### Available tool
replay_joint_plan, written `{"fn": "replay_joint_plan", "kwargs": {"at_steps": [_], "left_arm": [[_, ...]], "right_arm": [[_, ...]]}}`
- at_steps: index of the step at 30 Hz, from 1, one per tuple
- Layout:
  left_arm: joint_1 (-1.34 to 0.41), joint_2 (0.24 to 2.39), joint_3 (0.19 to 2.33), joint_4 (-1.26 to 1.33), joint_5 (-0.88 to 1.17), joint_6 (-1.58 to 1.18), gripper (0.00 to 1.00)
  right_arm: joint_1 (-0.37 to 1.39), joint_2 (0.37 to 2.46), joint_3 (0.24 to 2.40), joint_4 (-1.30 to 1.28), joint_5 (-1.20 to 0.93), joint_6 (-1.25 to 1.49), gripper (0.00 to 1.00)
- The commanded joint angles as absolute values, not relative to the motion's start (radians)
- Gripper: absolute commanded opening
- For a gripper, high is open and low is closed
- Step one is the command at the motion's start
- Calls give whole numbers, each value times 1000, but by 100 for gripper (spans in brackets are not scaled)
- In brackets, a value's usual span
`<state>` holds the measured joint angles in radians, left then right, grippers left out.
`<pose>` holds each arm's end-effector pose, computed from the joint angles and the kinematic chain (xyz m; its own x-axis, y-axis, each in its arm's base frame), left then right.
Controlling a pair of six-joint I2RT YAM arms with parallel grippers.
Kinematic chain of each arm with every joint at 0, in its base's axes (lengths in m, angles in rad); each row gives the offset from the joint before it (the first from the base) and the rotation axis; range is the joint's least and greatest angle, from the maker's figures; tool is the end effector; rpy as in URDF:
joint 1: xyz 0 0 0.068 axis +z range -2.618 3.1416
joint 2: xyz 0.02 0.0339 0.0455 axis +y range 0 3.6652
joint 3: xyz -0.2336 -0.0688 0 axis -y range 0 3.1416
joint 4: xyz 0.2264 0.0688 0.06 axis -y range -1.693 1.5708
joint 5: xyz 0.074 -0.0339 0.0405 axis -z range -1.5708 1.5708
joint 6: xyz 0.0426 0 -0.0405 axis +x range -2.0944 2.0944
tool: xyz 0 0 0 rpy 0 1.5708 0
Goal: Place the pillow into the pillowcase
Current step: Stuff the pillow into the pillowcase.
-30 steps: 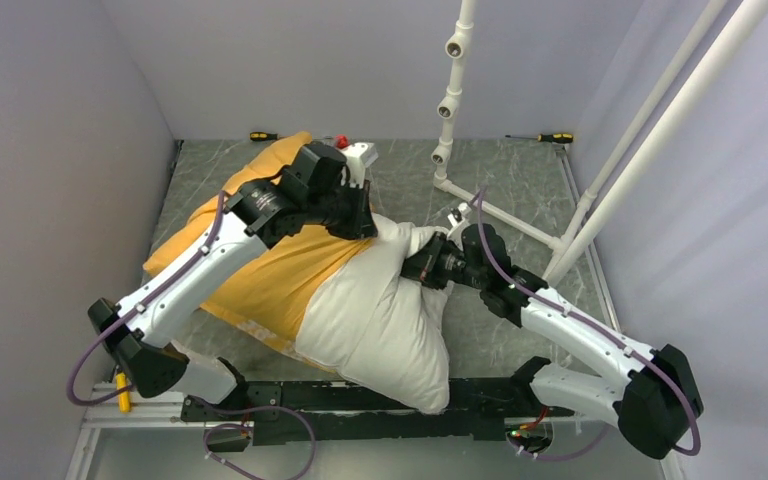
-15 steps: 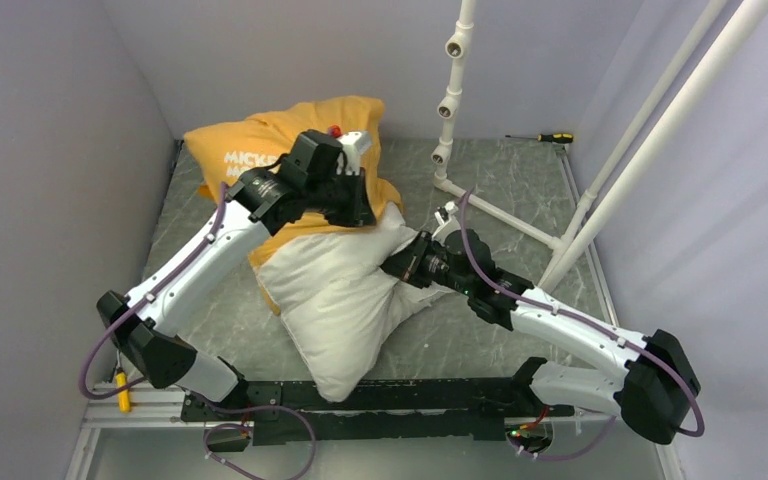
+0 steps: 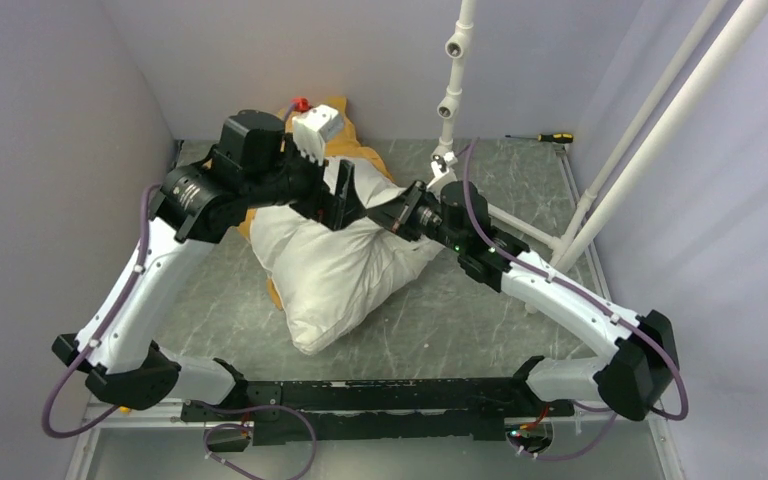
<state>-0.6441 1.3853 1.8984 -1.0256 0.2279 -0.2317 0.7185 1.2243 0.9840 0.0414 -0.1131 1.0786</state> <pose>0.1904 -0.1550 0.4499 -0.5521 0.1349 -0.8228 0.6325 0.7107 -0.3080 0.2143 0.1938 0.3146 -0.7201 0.5335 -0.4436 -0.2173 0.4337 0.8745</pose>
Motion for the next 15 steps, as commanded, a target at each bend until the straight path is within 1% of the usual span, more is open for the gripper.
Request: {"fn": "replay_joint_plan", "kwargs": {"at_steps": [1,4,9,10,11,13,14,15], "left_arm": [[-750,1385,1861,-1113,195,-99,99],[-823,1396,1786,-1119,29,-102,99],[-858,1378,1639,-1072,-176,-127,99],[-858,1376,1615,-1065,-223,-131,93],[-858,1376,1597,-1060,-246,-132,73],[-855,1394,1597,-1053,-287,-145,9],[-851,1403,1608,-1049,-289,-147,0],[-844,1412,1626,-1044,-280,-146,0]], "right_arm": [[704,1267,1162,173,-179,1092,0],[697,1294,1212,168,-211,1101,0],[691,1295,1249,183,-245,1112,0],[690,1295,1262,178,-254,1108,0],[689,1292,1277,169,-260,1101,0],[689,1292,1314,150,-280,1081,0],[689,1292,1331,132,-288,1069,0],[689,1291,1347,99,-293,1052,0]]}}
